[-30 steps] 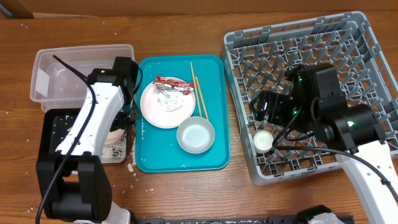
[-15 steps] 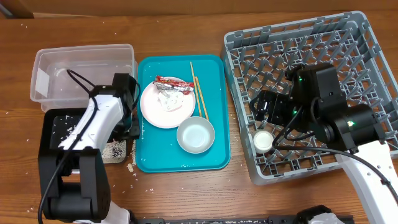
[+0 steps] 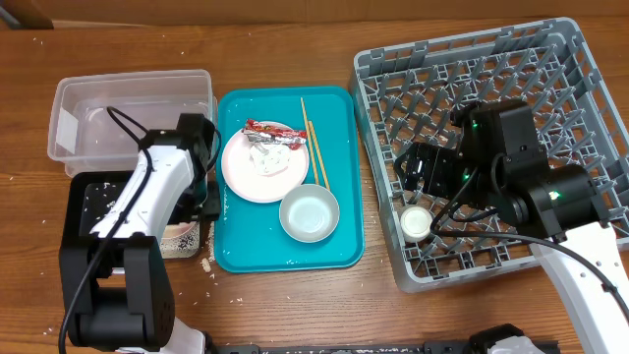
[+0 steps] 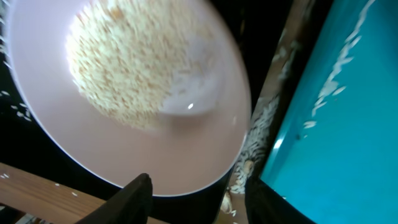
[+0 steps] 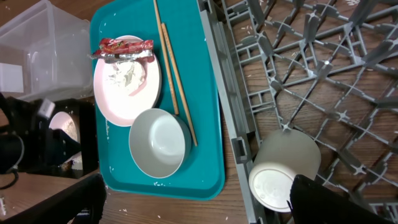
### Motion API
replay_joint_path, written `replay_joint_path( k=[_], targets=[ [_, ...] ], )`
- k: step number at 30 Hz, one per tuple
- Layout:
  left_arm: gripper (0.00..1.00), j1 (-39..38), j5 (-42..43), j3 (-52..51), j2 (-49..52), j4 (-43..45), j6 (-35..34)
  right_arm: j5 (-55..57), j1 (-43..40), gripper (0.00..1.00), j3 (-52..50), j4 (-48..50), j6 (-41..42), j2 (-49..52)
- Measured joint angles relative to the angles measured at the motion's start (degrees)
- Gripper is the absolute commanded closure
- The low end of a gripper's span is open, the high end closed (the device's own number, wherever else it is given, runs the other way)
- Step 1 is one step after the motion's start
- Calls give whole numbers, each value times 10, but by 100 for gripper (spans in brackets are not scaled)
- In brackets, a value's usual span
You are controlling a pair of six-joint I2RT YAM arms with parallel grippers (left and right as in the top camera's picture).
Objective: Sort waste into correct bins and load items into the dishwasher
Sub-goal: 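Shake the inverted pink bowl over the black tray to empty it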
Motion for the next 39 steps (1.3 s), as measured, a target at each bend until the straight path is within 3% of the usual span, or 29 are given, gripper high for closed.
replay_joint_path(
  k=[12, 18, 27, 33, 39],
  targets=[
    [45, 54, 39, 19, 0, -23, 0, 0, 0, 4, 0, 14, 0, 0],
    [51, 53, 49, -7, 0, -19, 0, 0, 0, 4, 0, 14, 0, 4],
    [42, 54, 29, -32, 0, -8, -17, 0, 0, 4, 0, 15, 0, 16],
    [53, 76, 5, -33, 0, 24, -50, 0, 0, 4, 0, 15, 0, 16],
    [53, 82, 47, -33, 0, 45, -8, 0, 0, 4, 0, 15, 0, 16]
  ],
)
